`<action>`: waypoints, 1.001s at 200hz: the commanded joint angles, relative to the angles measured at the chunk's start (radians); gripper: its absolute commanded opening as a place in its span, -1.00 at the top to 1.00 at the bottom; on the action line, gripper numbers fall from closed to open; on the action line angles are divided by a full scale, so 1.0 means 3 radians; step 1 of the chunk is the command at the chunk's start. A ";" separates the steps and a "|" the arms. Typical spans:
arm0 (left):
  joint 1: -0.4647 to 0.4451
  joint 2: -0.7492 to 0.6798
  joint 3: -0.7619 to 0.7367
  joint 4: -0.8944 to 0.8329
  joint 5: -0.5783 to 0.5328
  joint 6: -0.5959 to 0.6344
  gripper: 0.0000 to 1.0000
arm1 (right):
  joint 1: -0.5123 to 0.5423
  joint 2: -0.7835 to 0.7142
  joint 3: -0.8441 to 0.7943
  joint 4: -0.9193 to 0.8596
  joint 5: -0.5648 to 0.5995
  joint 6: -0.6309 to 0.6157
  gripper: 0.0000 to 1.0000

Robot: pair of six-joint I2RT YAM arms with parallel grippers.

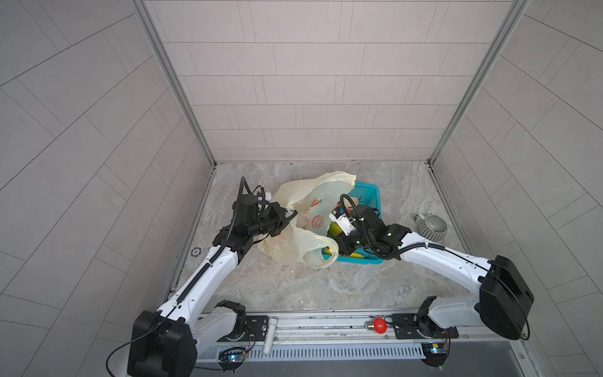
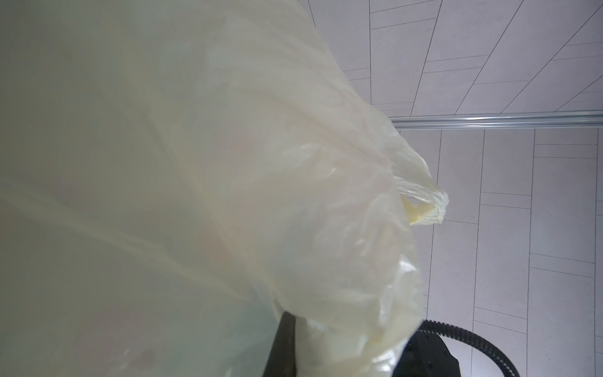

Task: Place the fruits into the plastic bag
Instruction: 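Release the orange inside the bag and return the right gripper over the basket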

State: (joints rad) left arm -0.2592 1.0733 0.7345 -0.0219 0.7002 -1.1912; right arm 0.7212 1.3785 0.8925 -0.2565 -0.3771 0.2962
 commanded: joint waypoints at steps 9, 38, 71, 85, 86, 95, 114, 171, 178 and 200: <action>0.0016 0.0006 0.0130 -0.0112 -0.0038 0.0125 1.00 | 0.0098 0.0162 0.0122 0.0051 0.0211 -0.0006 0.03; 0.0017 0.0006 0.0139 -0.0141 -0.0048 0.0150 1.00 | 0.0101 0.0266 0.0119 0.0059 0.0383 0.0003 0.04; 0.0016 -0.0008 0.0154 -0.0187 -0.0037 0.0176 1.00 | 0.0101 0.0407 0.0171 0.0046 0.0463 -0.0010 0.09; 0.0018 -0.0004 0.0170 -0.0212 -0.0038 0.0197 1.00 | 0.0099 0.0483 0.0207 0.0033 0.0455 0.0004 0.12; 0.0019 -0.0006 0.0172 -0.0213 -0.0035 0.0199 1.00 | 0.0100 0.0488 0.0212 0.0032 0.0455 0.0004 0.13; 0.0017 -0.0008 0.0178 -0.0227 -0.0037 0.0207 1.00 | 0.0099 0.0539 0.0249 0.0012 0.0435 0.0010 0.15; 0.0016 0.0005 0.0182 -0.0234 -0.0034 0.0217 1.00 | 0.0106 0.0656 0.0380 -0.0133 0.0359 -0.0036 0.21; 0.0015 0.0019 0.0186 -0.0242 -0.0053 0.0228 1.00 | 0.0118 0.0752 0.0391 -0.0152 0.0291 0.0030 0.69; 0.0019 0.0021 0.0188 -0.0247 -0.0055 0.0233 1.00 | 0.0117 0.0744 0.0394 -0.0157 0.0286 0.0030 0.80; 0.0020 0.0023 0.0182 -0.0249 -0.0056 0.0237 1.00 | 0.0117 0.0657 0.0400 -0.0176 0.0310 0.0025 1.00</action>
State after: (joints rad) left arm -0.2592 1.0790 0.7628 -0.0887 0.6868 -1.1427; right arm 0.7525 1.6062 1.0088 -0.2920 -0.2890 0.3023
